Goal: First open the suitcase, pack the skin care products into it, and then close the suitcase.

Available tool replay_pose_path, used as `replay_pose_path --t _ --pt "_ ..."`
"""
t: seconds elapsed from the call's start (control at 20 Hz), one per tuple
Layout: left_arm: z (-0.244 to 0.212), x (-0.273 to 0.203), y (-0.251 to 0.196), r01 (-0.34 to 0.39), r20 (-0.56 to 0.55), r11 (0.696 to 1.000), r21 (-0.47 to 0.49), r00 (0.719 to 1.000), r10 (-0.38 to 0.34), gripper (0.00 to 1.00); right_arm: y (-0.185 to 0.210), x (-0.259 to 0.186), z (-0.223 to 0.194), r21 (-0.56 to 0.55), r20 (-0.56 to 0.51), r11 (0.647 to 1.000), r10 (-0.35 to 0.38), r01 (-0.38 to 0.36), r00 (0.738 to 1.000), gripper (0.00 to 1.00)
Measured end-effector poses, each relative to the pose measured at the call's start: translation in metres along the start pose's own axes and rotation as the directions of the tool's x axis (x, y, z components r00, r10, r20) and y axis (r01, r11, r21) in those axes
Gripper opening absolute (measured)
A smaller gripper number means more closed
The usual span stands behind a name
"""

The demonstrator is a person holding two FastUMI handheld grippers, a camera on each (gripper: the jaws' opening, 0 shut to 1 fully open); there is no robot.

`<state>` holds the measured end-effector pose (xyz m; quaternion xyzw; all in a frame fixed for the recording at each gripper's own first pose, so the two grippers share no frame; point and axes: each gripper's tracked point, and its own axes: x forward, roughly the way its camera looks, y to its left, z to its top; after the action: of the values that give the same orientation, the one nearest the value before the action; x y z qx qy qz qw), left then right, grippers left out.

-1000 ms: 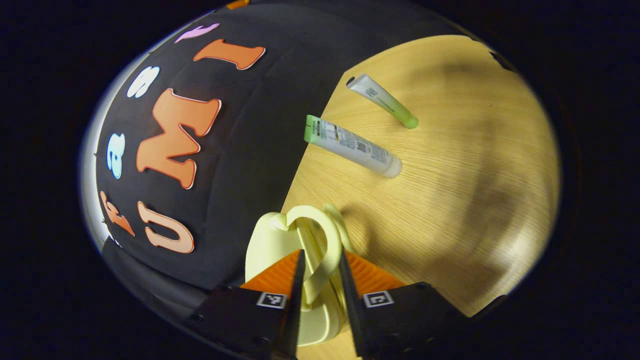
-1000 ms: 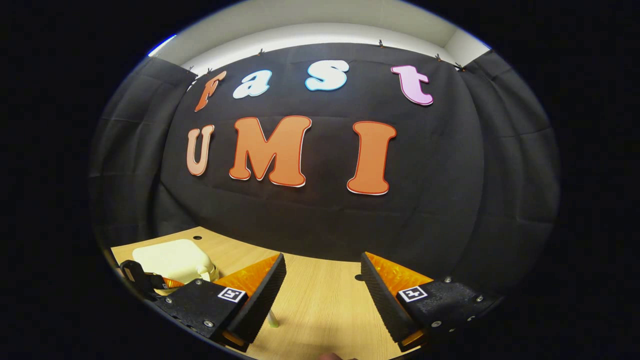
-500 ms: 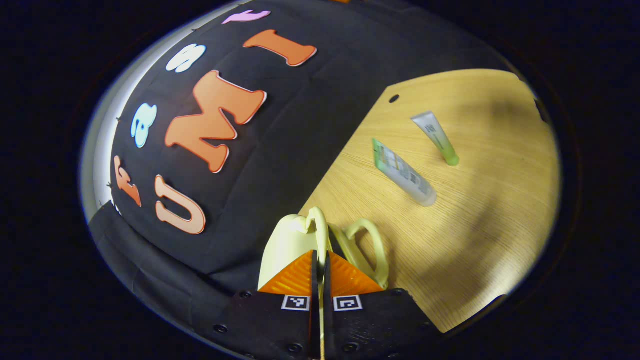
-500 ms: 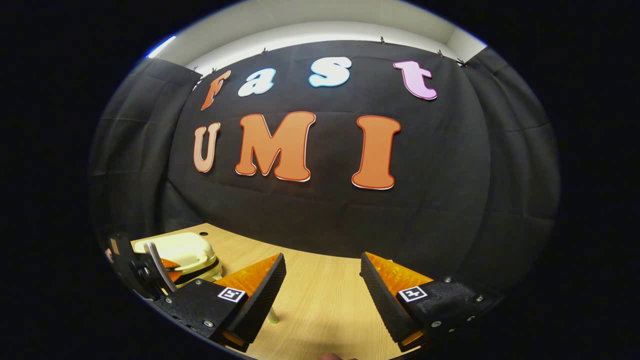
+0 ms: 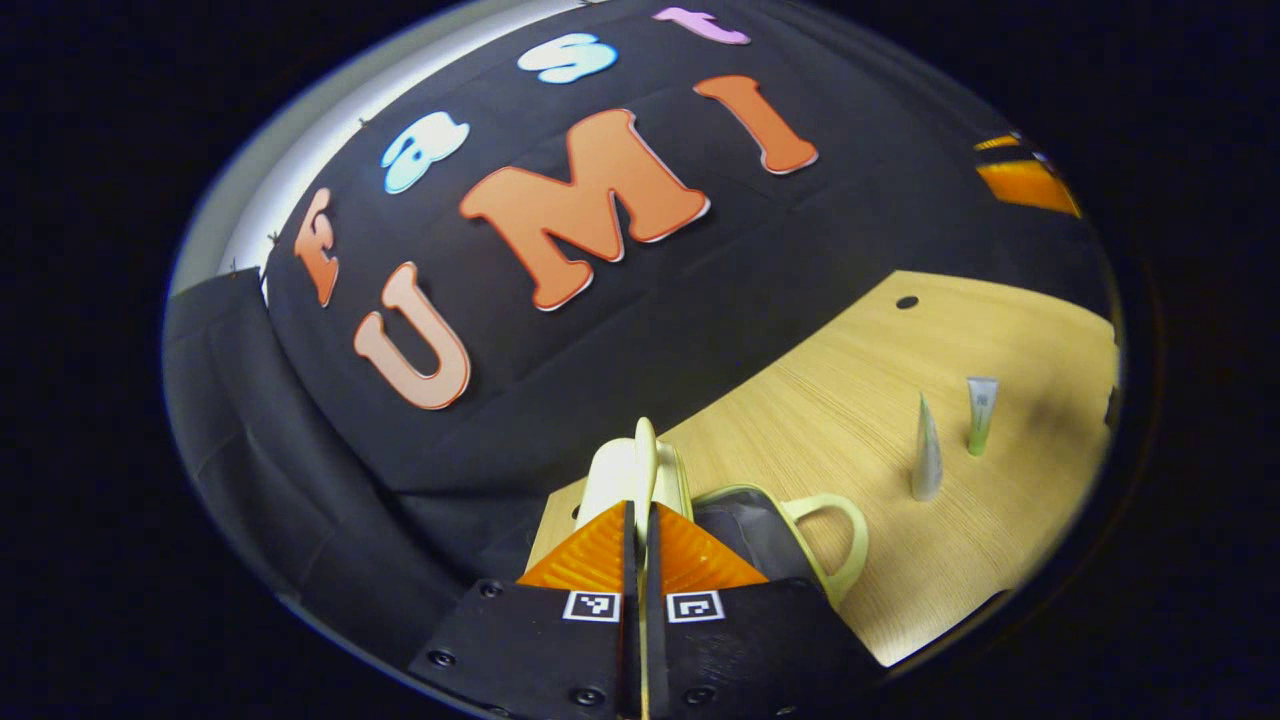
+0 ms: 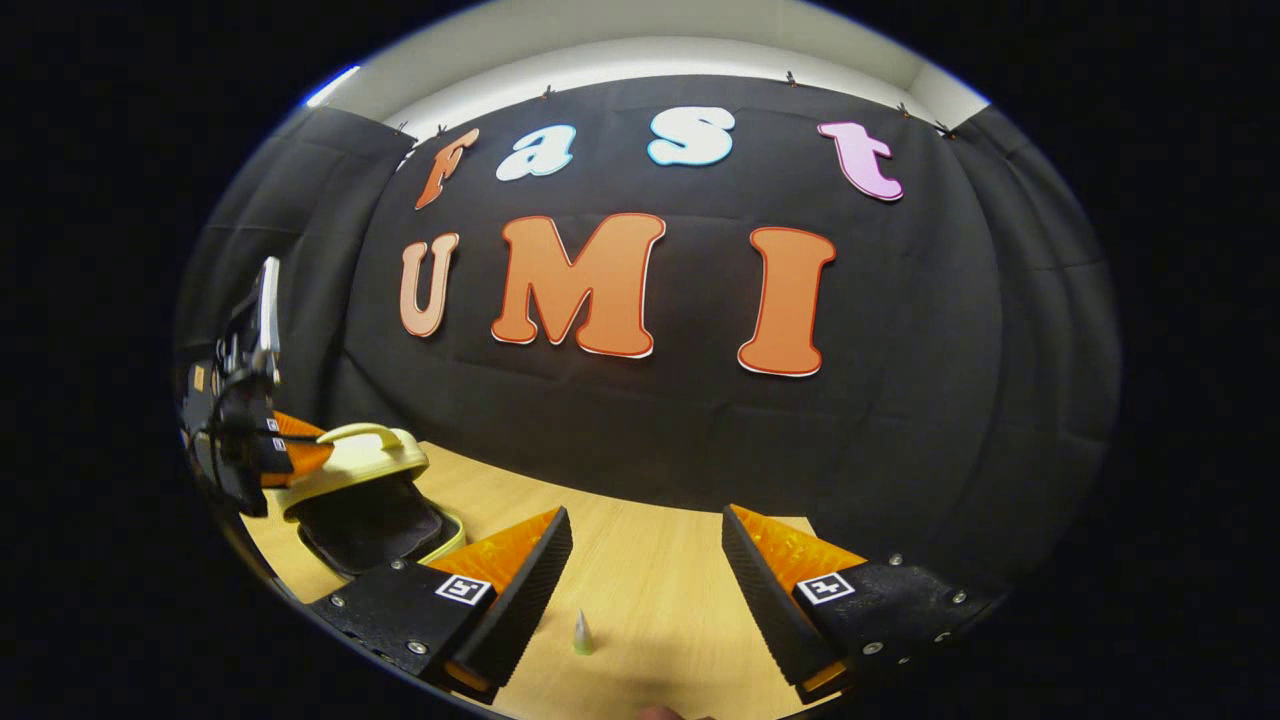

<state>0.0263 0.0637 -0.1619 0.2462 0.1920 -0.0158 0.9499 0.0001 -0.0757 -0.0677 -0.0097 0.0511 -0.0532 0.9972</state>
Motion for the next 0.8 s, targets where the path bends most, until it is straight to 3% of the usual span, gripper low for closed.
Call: replay_pose_path --t 0.25,0.4,0.8 --pt "-0.012 0.014 0.077 -0.039 0.015 0.993 -0.107 0.999 0.041 0.02 0.037 0.013 0.002 -0.014 -0.025 1.0 -0.004 0.003 1.0 0.95" --pt "-0.025 0.024 0.122 -0.075 0.021 0.989 -0.124 0.997 0.078 0.02 0.058 0.019 0.002 -0.005 -0.043 1.0 -0.01 0.01 0.999 0.95" --pt "-0.103 0.058 0.224 -0.186 -0.033 0.967 -0.173 0.982 0.183 0.02 0.106 0.04 0.009 0.005 -0.067 0.999 -0.043 0.044 0.997 0.95"
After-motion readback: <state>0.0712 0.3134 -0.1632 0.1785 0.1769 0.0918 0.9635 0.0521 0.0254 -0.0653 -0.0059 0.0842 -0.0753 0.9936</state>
